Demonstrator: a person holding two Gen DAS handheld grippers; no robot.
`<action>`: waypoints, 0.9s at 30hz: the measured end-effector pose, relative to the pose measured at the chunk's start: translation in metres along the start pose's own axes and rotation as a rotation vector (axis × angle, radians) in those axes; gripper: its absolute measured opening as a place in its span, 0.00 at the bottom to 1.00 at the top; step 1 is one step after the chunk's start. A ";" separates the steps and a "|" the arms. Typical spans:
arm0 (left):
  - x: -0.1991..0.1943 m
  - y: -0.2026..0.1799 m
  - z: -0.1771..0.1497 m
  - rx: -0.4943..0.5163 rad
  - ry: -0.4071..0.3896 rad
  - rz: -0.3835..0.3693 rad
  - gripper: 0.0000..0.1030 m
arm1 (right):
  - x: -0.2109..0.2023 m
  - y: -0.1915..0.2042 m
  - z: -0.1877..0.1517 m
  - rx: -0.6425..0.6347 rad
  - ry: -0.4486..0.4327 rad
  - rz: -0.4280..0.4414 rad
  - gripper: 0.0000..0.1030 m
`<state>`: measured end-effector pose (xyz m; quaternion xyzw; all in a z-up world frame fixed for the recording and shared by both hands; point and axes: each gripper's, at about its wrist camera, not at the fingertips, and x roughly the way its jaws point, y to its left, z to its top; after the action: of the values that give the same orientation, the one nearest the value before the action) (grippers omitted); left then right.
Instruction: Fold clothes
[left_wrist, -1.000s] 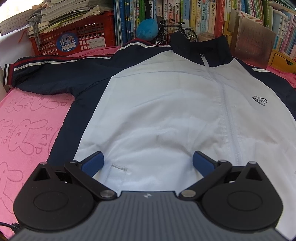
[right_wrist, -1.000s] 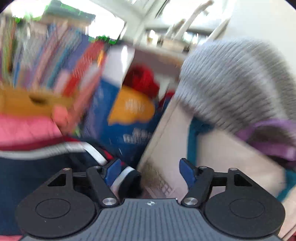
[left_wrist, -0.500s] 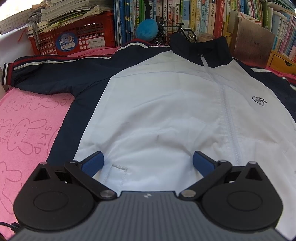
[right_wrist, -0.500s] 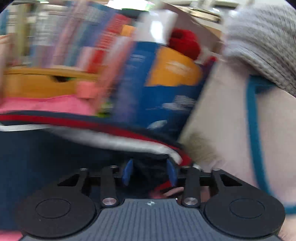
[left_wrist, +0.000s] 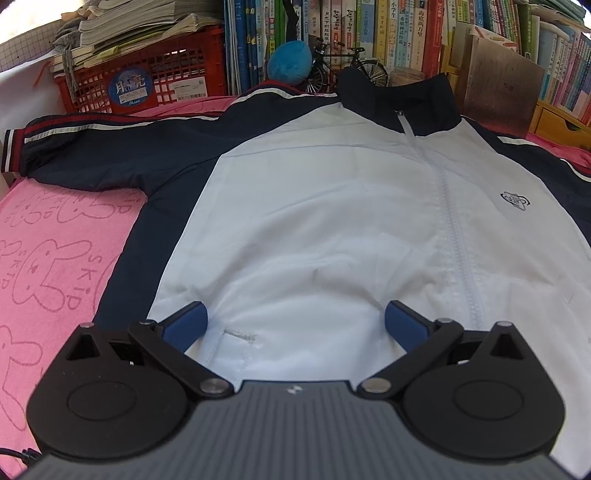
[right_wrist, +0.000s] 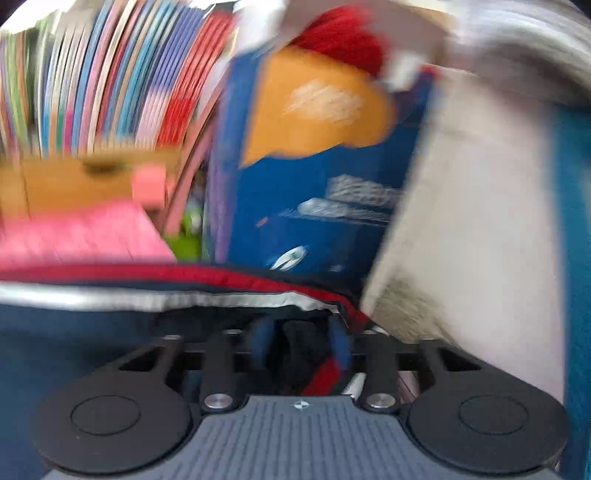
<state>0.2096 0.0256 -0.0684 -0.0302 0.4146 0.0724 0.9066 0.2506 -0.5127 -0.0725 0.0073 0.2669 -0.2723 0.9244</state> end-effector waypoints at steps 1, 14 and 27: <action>0.000 0.000 0.000 0.000 -0.001 -0.001 1.00 | -0.012 -0.009 -0.001 0.038 -0.012 0.033 0.70; -0.005 -0.002 0.005 0.024 0.020 0.006 1.00 | 0.038 0.021 0.030 -0.134 0.088 0.193 0.74; -0.052 0.078 0.024 -0.040 -0.054 0.083 1.00 | -0.064 0.061 0.041 -0.199 -0.044 0.259 0.98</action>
<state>0.1816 0.1002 -0.0133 -0.0294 0.3896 0.1191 0.9128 0.2560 -0.4349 -0.0137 -0.0559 0.2692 -0.1230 0.9536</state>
